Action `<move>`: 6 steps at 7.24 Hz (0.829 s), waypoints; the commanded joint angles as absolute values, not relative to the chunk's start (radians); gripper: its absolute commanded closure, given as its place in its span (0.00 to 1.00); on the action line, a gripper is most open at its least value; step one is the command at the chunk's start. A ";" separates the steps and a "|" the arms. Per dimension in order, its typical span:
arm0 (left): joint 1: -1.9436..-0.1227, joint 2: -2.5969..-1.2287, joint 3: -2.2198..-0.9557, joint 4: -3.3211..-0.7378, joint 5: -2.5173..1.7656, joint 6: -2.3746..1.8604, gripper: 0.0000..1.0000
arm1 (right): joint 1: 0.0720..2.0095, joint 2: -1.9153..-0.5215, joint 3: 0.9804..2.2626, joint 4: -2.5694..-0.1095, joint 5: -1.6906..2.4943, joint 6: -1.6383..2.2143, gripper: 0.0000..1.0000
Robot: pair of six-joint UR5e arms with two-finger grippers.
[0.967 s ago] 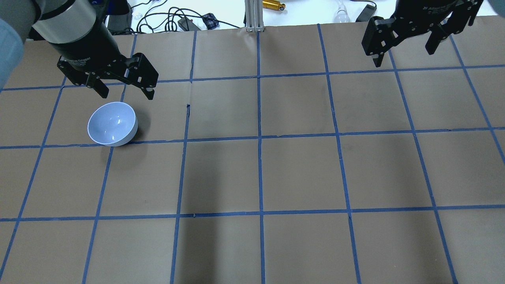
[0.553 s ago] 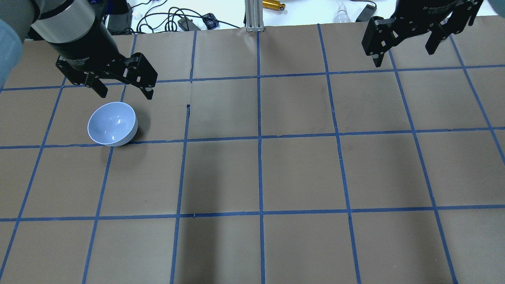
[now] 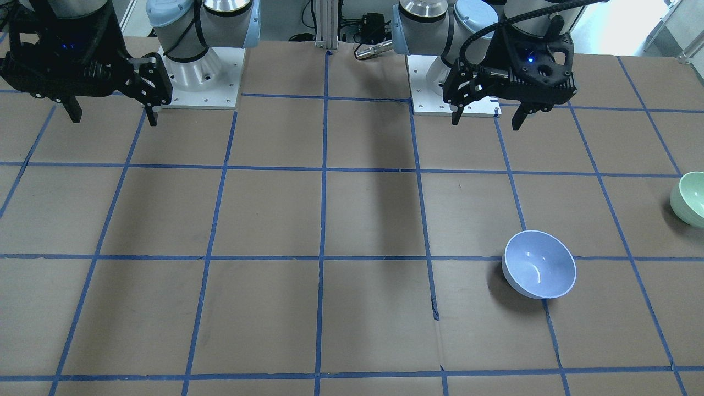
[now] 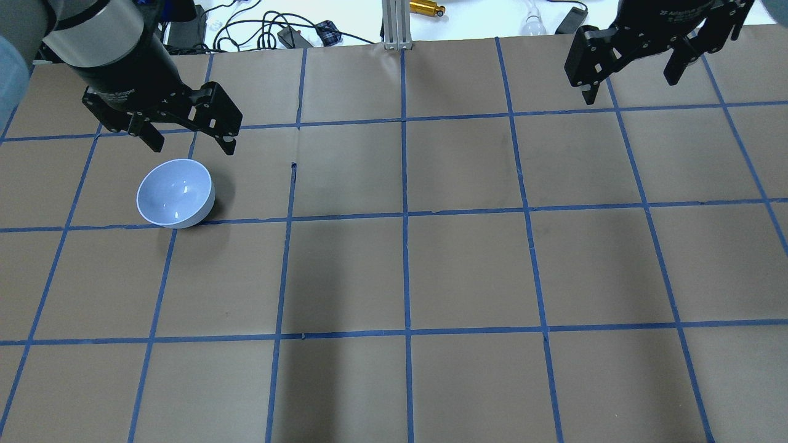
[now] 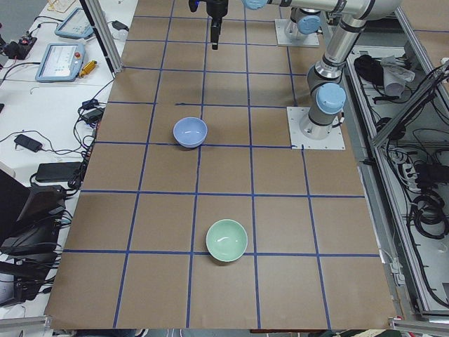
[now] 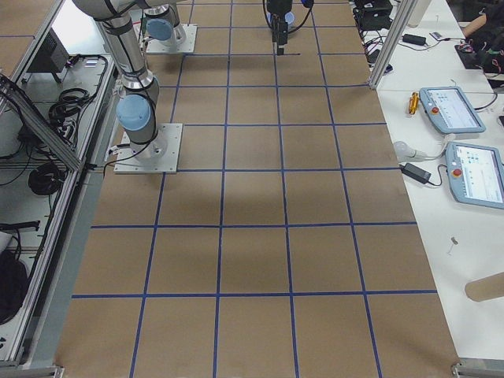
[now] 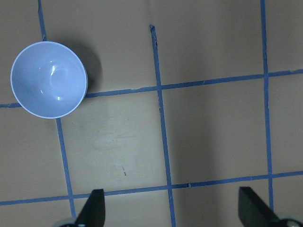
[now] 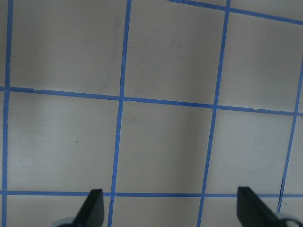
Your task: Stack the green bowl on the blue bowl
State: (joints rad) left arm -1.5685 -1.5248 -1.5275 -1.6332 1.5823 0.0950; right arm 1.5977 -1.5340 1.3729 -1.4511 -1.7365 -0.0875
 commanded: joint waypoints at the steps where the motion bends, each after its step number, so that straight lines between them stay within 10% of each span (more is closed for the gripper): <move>1: -1.566 -1.525 -1.526 -1.634 1.583 0.095 0.00 | 1.597 -1.534 1.373 -1.451 -1.736 -0.087 0.00; 6: -1.487 -1.526 -1.534 -1.618 1.627 0.199 0.00 | 1.598 -1.534 1.373 -1.451 -1.736 -0.087 0.00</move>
State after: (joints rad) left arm -1.5366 -1.5267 -1.5290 -1.6228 1.6127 0.1370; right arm 1.5984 -1.5340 1.3729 -1.4511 -1.7364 -0.0874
